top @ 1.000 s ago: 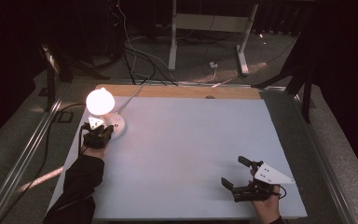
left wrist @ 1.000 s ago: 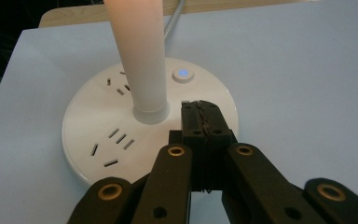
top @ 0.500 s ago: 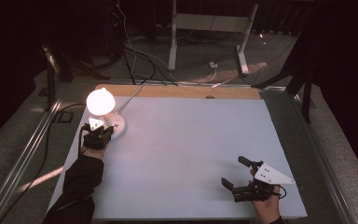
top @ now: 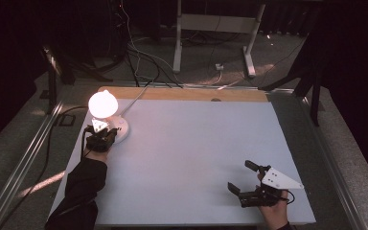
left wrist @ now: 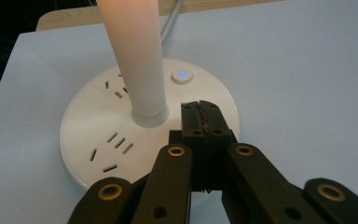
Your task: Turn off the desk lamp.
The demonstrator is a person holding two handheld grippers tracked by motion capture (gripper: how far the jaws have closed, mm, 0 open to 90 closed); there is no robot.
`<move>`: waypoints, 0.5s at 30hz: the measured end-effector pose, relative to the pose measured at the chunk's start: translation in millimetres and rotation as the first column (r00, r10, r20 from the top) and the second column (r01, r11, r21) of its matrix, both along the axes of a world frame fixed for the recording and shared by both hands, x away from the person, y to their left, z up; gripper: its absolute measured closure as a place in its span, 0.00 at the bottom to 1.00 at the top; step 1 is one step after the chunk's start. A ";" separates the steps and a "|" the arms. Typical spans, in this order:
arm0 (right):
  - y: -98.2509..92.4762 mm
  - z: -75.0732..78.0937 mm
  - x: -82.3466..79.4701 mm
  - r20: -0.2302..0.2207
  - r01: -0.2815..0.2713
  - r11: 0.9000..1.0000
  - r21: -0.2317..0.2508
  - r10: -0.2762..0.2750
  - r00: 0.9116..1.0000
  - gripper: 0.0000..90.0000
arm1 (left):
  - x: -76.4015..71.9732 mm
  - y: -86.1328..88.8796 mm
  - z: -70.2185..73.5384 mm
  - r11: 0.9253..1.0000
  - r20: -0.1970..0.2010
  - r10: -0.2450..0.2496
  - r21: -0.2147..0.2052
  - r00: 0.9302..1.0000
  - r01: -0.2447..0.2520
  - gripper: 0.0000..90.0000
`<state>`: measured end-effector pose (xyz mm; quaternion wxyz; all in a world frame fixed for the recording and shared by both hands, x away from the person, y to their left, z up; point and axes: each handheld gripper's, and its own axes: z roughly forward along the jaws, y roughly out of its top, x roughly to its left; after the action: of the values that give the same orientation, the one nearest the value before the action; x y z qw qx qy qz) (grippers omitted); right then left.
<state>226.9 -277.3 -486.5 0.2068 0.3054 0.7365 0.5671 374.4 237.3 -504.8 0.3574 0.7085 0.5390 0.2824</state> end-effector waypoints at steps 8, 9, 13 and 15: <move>-0.2 0.0 0.0 0.000 0.001 1.000 0.002 -0.001 1.000 0.00 | 0.9 0.7 -4.2 1.000 -0.012 0.002 0.016 1.000 -0.002 1.00; -0.2 0.0 0.0 0.001 0.000 1.000 0.002 0.000 1.000 0.00 | 0.9 0.6 -4.1 1.000 -0.013 0.003 0.022 1.000 -0.002 1.00; 0.0 0.0 -0.1 0.000 0.000 1.000 0.001 0.000 1.000 0.00 | 0.5 -0.3 -4.2 1.000 -0.014 -0.003 0.028 1.000 0.003 1.00; 0.3 -0.1 -0.2 0.000 -0.001 1.000 0.001 0.001 1.000 0.00 | 0.6 0.9 -4.9 1.000 -0.012 -0.009 0.021 1.000 0.009 1.00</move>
<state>226.7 -277.0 -486.5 0.2062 0.3051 0.7364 0.5676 375.0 238.2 -509.7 0.3480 0.7164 0.5349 0.2819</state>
